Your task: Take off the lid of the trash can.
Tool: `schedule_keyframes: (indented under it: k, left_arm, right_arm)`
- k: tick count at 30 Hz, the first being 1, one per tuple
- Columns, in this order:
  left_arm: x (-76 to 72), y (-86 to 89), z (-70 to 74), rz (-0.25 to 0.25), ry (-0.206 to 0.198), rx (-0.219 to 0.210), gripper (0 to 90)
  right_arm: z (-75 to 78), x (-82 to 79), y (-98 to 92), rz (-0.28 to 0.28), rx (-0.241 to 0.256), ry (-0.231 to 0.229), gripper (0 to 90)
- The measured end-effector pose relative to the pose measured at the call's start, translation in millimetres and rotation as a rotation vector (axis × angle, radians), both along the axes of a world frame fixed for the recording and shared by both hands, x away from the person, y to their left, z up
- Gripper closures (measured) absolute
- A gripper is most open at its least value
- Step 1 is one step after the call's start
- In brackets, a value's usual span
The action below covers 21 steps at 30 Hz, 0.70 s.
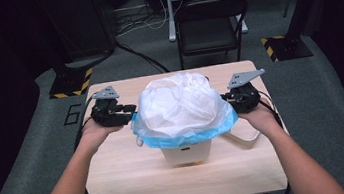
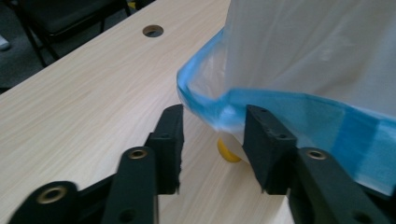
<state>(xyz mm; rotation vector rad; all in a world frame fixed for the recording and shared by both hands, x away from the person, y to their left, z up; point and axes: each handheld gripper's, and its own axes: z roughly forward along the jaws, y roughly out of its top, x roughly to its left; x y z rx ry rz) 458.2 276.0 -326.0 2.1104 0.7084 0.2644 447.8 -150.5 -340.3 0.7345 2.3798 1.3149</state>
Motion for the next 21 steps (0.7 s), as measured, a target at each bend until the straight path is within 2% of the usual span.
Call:
schedule_keyframes:
  k: [4, 7, 10, 11, 13, 16, 21]
  left_arm:
    - [-10.1, 10.1, 8.0, -0.004, -0.010, -0.015, 48.2]
    - [-26.7, 17.1, 18.4, -0.032, -0.034, -0.032, 44.3]
    - [-34.5, 17.8, 22.8, -0.060, -0.043, -0.043, 41.0]
    - [-42.2, 16.2, 26.2, -0.087, -0.050, -0.053, 39.2]
    - [-45.1, 14.8, 27.5, -0.098, -0.050, -0.048, 37.8]
    - [-55.1, 8.2, 31.9, -0.137, -0.058, -0.030, 36.2]
    - [-67.6, -0.9, 36.1, -0.159, -0.070, -0.037, 33.4]
  right_arm:
    - [8.0, -8.5, -12.6, -0.030, 0.015, -0.026, 65.3]
    - [13.5, -16.5, -24.1, -0.056, 0.022, -0.042, 61.5]
    - [16.9, -22.4, -31.9, -0.070, 0.029, -0.052, 58.6]
    - [20.8, -30.1, -39.2, -0.076, 0.028, -0.057, 56.4]
    - [22.6, -33.7, -41.6, -0.075, 0.029, -0.058, 55.5]
    - [31.4, -47.7, -46.4, -0.058, 0.013, -0.086, 52.6]
    - [39.3, -58.3, -45.7, -0.040, 0.035, -0.102, 47.4]
